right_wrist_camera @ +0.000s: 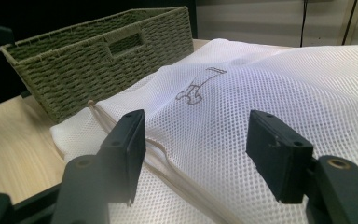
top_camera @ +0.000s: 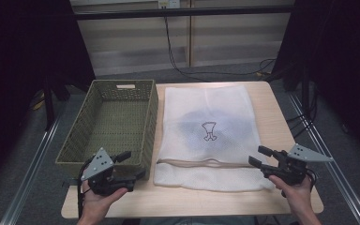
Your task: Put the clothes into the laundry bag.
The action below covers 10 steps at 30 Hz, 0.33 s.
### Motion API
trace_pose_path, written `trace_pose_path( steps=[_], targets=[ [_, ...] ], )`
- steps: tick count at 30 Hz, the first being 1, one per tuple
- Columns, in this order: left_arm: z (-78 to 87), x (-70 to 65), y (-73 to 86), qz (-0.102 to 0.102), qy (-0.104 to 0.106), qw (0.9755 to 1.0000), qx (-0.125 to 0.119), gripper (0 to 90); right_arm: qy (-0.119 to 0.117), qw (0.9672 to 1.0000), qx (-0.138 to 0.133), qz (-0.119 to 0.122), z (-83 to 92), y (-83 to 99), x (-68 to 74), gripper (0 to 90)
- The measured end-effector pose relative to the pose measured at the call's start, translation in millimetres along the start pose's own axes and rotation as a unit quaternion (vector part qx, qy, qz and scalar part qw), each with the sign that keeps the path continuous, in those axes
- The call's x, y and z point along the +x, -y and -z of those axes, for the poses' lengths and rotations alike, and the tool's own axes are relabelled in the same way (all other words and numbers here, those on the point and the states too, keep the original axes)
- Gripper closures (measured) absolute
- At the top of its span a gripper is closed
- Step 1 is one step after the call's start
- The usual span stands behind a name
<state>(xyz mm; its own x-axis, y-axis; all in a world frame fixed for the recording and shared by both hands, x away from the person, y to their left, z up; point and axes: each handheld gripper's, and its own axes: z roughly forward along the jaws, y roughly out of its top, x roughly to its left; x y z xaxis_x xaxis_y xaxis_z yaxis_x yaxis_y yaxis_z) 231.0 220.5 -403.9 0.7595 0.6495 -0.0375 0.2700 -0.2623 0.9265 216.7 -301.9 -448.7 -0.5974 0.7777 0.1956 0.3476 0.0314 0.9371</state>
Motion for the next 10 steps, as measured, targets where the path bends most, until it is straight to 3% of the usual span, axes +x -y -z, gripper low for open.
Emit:
trace_pose_path(
  steps=[3,5,6,8,10],
  targets=[
    [3.1,3.8,2.2,0.006,0.009,0.9999,-0.007,22.8,0.005,1.0,0.008,-0.001,2.5,6.7,-2.0,37.3],
    [4.0,4.7,4.5,0.007,0.0,1.0,-0.007,22.8,0.01,0.9999,0.012,-0.007,3.0,7.7,-5.7,37.7],
    [3.1,6.2,6.0,0.01,0.008,0.9999,-0.008,22.7,0.011,0.9998,0.01,-0.013,3.1,7.6,-8.2,37.9],
    [4.3,7.0,6.9,0.011,-0.004,0.9998,-0.015,22.6,0.023,0.9995,0.015,-0.015,3.7,7.8,-14.4,37.9],
    [4.7,9.0,6.1,0.018,-0.003,0.9997,-0.019,22.6,0.025,0.9989,0.021,-0.032,3.3,9.2,-20.1,37.1]
  ],
)
